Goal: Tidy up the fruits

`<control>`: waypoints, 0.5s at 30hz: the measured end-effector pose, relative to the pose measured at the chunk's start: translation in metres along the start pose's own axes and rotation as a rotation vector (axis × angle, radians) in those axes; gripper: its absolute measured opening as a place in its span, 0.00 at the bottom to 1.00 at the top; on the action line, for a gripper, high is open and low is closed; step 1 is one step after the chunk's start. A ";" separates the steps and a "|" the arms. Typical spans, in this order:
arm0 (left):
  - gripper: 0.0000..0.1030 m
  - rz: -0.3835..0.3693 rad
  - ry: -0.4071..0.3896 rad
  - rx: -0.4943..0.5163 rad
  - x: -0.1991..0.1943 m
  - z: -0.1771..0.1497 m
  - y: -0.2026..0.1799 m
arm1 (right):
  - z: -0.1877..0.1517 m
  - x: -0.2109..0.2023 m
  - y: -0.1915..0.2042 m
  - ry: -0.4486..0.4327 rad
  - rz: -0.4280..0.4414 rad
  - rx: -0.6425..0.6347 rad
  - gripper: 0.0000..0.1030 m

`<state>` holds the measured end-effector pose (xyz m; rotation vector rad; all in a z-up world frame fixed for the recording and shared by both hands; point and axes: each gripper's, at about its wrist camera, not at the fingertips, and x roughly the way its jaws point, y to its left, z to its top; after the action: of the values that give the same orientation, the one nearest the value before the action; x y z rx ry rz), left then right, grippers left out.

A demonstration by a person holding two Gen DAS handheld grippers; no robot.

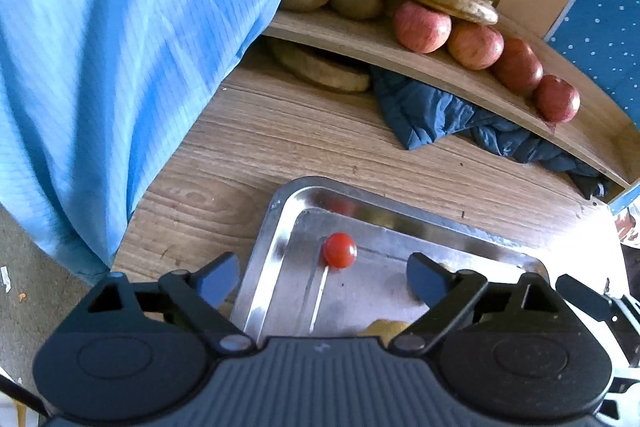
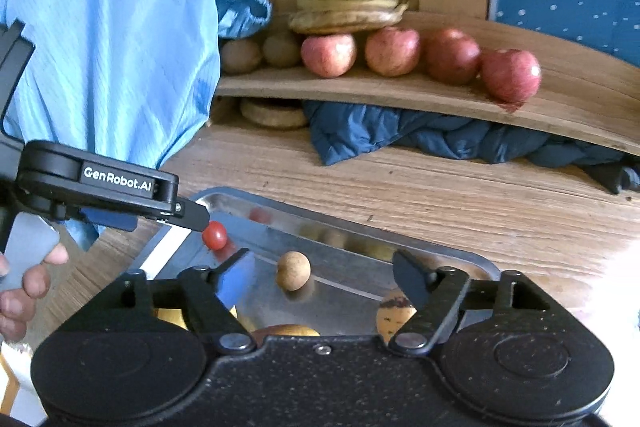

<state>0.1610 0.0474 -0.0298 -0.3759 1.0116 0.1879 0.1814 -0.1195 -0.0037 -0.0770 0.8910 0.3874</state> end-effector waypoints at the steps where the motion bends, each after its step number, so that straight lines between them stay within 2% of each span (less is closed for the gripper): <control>1: 0.93 0.001 -0.004 0.001 -0.002 -0.002 0.000 | -0.001 -0.004 -0.001 -0.009 -0.002 0.003 0.81; 8: 0.95 -0.005 -0.040 -0.001 -0.021 -0.018 0.001 | -0.006 -0.035 -0.003 -0.067 -0.029 0.046 0.92; 11: 0.99 0.011 -0.077 0.000 -0.029 -0.024 0.002 | -0.009 -0.045 -0.005 -0.085 -0.042 0.066 0.95; 15: 0.99 0.023 -0.103 0.001 -0.037 -0.029 0.001 | -0.013 -0.055 -0.006 -0.109 -0.057 0.076 0.97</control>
<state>0.1186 0.0378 -0.0127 -0.3509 0.9151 0.2250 0.1426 -0.1447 0.0298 -0.0112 0.7937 0.3010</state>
